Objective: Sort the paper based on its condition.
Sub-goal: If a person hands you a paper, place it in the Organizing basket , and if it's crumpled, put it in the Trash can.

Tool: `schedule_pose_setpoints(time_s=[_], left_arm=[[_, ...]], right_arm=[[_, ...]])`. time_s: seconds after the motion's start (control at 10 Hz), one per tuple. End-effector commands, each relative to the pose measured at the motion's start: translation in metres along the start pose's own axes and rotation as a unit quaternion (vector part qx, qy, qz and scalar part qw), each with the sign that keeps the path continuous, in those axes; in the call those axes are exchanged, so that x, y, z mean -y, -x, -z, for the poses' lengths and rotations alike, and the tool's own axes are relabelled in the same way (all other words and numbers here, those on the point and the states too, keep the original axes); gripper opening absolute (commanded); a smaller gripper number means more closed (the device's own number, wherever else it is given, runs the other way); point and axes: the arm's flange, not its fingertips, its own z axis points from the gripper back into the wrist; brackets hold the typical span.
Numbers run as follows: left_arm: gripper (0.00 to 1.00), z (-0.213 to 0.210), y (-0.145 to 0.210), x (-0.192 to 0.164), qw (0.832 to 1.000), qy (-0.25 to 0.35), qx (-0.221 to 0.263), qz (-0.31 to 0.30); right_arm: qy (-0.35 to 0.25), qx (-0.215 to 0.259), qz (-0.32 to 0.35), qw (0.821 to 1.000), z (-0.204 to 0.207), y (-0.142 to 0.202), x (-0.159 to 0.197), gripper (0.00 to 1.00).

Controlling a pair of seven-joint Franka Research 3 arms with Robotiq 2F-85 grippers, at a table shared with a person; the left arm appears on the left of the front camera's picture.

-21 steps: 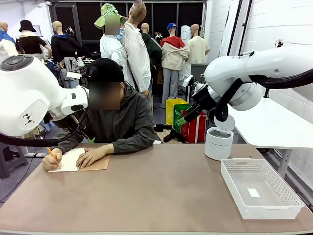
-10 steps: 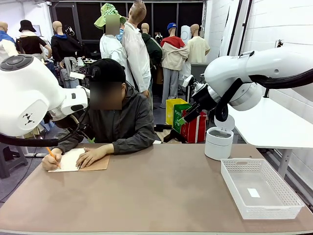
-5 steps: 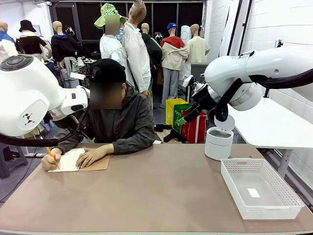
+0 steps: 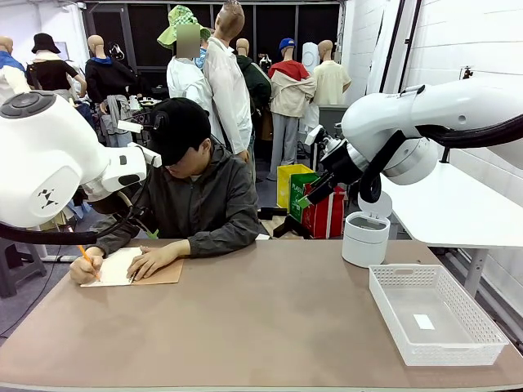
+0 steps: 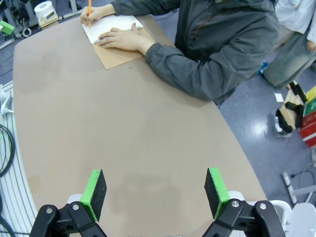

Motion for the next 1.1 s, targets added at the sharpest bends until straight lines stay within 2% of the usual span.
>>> schedule_pose_setpoints(time_s=[0.0, 1.0], left_arm=[[1.0, -0.0004, 0.0003, -0.0011, 1.0, -0.001, -0.001, 0.006], [1.0, -0.0004, 0.0003, -0.0011, 1.0, -0.001, -0.001, 0.006]], right_arm=[[-0.001, 0.001, 0.003, 1.0, -0.0001, -0.0012, 0.0004, 1.0], [-0.001, 0.001, 0.003, 1.0, -0.0001, -0.0012, 0.0004, 1.0]])
